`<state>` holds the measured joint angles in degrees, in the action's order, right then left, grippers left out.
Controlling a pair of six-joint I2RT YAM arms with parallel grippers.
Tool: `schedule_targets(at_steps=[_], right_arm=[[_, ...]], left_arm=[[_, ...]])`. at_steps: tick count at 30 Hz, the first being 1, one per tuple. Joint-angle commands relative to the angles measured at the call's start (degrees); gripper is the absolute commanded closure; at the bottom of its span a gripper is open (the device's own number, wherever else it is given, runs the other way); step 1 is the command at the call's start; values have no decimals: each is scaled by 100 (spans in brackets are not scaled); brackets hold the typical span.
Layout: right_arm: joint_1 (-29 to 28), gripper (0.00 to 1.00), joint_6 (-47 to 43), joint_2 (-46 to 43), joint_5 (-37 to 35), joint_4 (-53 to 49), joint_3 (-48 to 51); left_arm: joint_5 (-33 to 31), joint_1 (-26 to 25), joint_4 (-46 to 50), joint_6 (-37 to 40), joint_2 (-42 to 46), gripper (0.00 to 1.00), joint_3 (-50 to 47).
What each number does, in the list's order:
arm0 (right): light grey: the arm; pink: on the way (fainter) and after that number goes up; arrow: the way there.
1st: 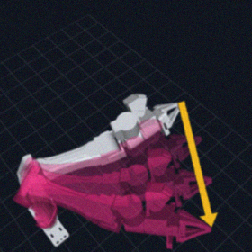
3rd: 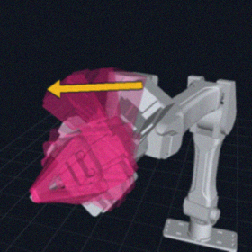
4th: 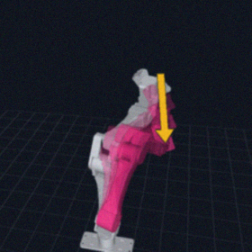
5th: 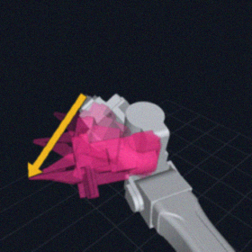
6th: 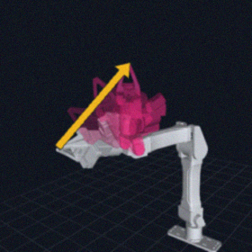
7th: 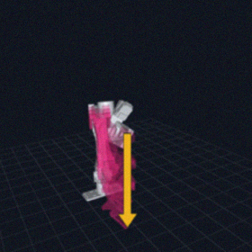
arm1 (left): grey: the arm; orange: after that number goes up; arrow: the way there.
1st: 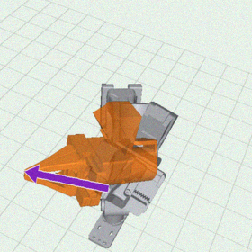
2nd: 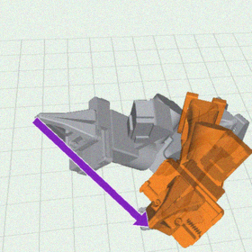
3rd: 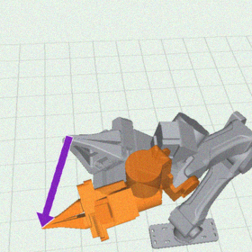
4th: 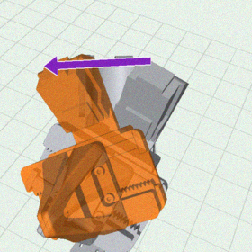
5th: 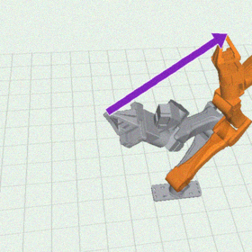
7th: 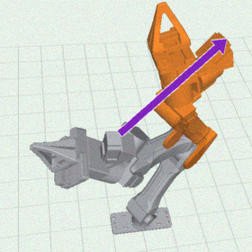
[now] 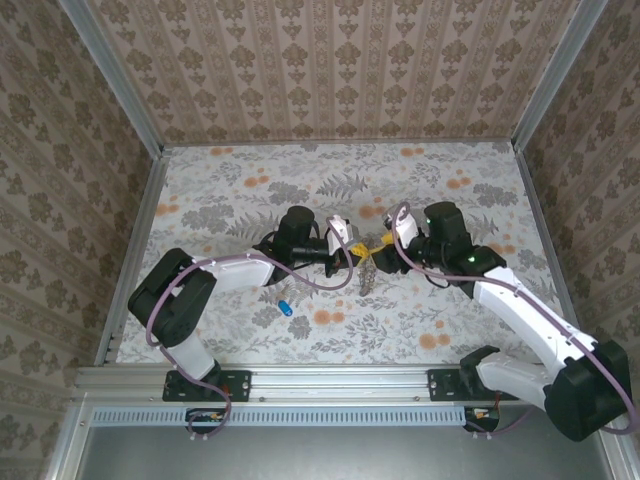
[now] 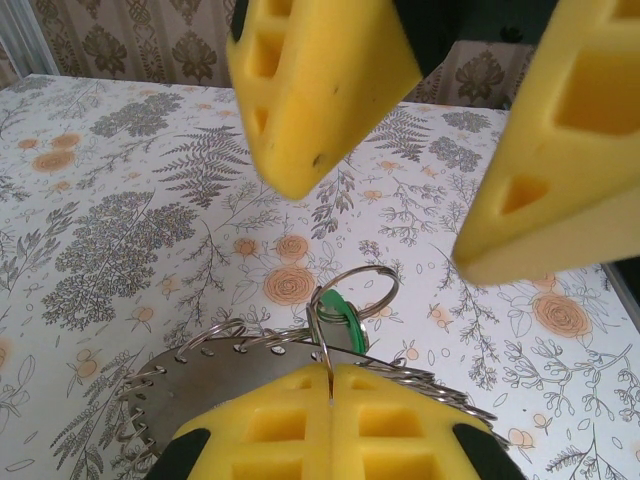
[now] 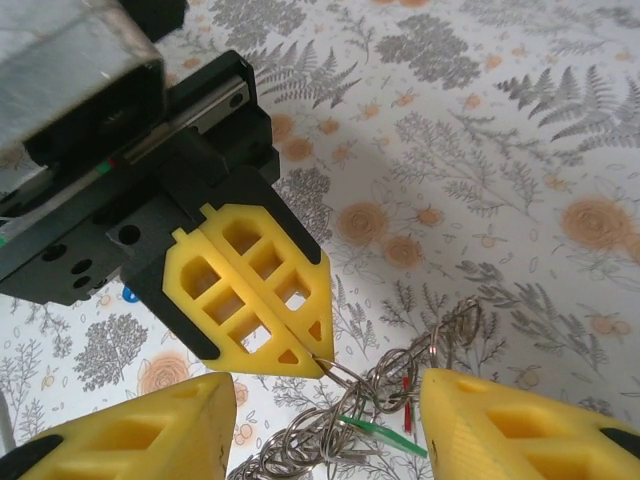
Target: Put the keys on the keyring
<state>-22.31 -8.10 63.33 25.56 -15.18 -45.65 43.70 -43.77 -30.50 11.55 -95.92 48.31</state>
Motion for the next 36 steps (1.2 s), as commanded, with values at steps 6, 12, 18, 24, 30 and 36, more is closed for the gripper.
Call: schedule_targets(at_steps=[6,12,18,24,30,36], right_arm=[[213,62,-30,526,450,-19,-214],[326,79,66,385,454,36,13],[477,94,151,259,485,156,266],[527,95,354,395,605,366,302],[552,100,502,469,865,518,311],[568,100,570,373,1069,674,346]], left_arm=[[72,-9,-184,-70,-39,100,100],[47,0,-182,-72,-39,100,96],[70,0,-205,-94,-80,100,121],[78,0,-216,-113,-134,100,177],[-24,0,-340,-175,-177,100,141],[-141,0,-412,-250,-213,99,101]])
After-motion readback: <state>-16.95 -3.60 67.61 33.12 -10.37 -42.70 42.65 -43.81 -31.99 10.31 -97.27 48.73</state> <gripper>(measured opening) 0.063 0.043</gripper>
